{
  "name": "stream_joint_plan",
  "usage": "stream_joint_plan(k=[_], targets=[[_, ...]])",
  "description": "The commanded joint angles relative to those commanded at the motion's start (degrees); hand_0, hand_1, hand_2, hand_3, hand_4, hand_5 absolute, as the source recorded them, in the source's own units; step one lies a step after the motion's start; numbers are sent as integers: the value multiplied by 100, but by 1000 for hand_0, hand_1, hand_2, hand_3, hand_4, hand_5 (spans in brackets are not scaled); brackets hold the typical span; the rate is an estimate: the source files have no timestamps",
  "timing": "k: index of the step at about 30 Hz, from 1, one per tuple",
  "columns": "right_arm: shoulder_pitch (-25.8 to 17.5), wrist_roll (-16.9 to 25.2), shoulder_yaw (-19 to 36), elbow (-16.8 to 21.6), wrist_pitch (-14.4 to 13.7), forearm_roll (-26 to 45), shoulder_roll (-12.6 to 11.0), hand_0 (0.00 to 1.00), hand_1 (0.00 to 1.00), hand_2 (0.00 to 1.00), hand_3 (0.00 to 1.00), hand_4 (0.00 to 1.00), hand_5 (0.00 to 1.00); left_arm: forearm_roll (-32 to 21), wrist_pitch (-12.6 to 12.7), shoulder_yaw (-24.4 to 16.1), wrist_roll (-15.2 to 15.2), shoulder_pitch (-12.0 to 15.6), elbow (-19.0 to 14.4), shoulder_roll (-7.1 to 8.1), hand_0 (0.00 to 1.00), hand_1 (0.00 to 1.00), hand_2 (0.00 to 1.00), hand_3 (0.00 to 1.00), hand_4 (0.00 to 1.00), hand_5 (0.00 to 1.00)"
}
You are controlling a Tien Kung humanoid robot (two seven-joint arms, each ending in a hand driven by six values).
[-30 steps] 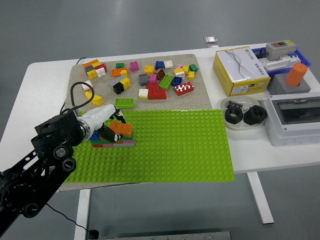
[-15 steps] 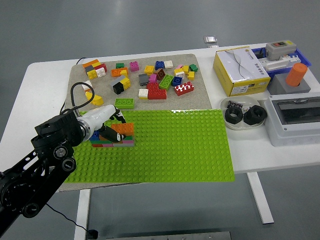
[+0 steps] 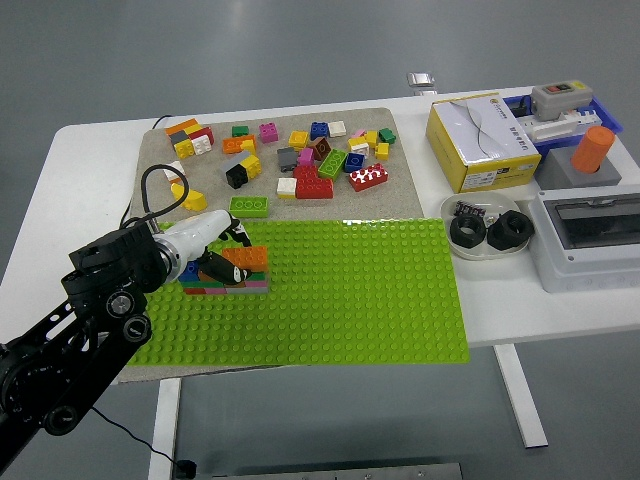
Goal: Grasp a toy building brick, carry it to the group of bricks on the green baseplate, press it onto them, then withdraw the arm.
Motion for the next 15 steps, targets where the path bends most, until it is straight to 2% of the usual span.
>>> stream_joint_plan(k=[15], targets=[[-10, -2, -1, 0, 4, 0, -2, 716, 668, 703, 902, 743, 998, 17, -36, -35, 0, 10, 9, 6, 848, 832, 801, 535, 696, 173]])
